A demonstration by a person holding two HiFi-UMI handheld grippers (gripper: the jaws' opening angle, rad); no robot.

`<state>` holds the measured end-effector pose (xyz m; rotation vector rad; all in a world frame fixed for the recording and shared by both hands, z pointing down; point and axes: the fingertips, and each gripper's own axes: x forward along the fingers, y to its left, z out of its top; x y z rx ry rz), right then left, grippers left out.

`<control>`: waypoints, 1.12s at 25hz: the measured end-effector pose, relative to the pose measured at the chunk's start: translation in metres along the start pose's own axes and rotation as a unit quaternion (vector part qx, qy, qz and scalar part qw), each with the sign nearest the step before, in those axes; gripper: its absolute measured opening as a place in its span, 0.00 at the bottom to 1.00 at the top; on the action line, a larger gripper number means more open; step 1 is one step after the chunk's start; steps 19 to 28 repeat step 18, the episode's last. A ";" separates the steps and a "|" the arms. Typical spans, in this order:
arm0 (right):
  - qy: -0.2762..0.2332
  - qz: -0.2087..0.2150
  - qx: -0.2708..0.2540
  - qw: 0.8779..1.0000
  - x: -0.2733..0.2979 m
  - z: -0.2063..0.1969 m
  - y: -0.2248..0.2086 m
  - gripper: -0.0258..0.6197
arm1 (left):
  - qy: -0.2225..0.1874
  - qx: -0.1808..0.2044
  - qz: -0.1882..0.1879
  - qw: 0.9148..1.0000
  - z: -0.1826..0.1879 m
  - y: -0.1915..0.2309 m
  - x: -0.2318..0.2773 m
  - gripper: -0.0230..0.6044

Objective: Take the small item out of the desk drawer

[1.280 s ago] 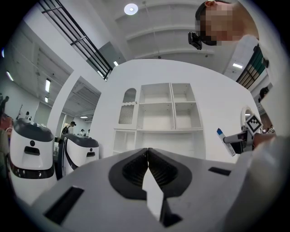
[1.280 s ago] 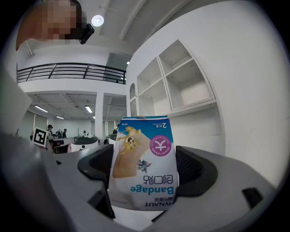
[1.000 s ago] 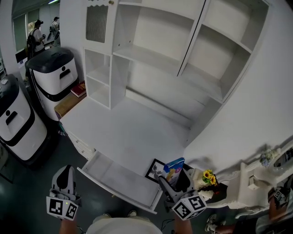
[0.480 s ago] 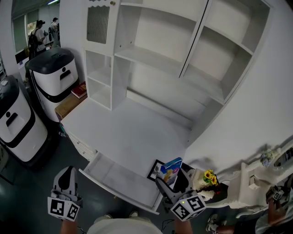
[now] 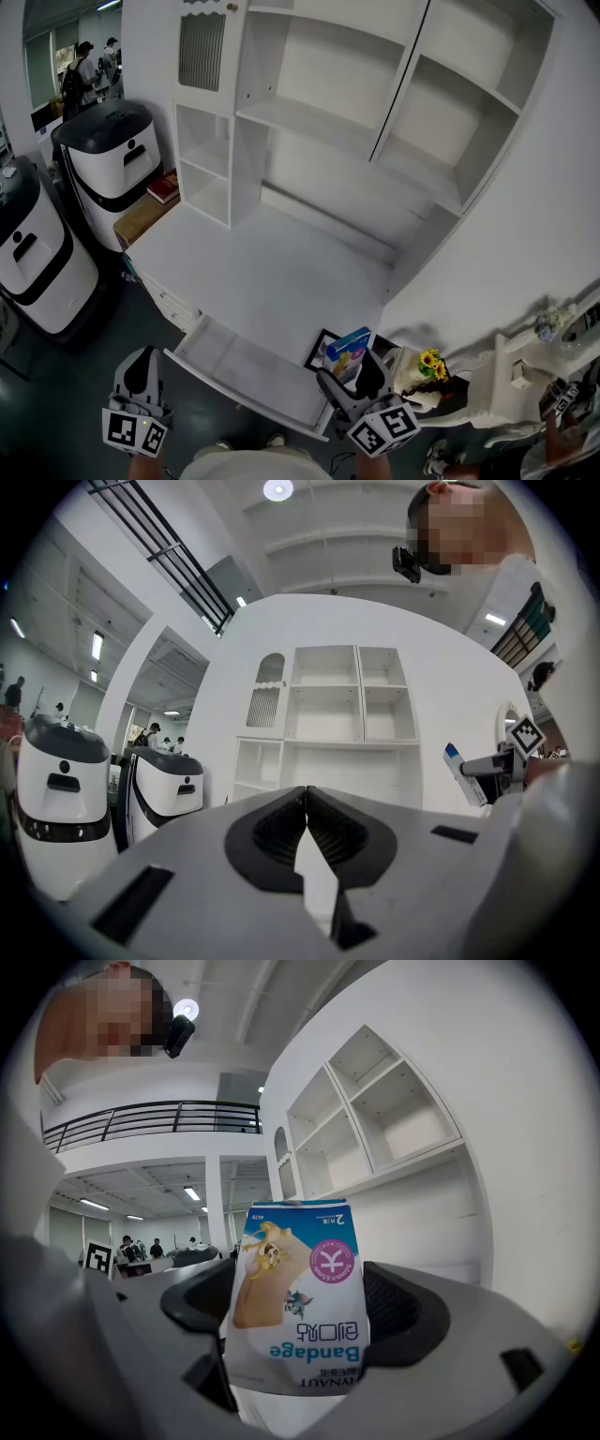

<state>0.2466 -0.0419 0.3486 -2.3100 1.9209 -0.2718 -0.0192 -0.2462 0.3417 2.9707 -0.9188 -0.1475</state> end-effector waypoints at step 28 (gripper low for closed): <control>0.001 0.003 -0.019 1.000 0.010 -0.003 0.009 0.72 | -0.001 0.003 0.007 1.000 -0.001 0.009 -0.003 0.06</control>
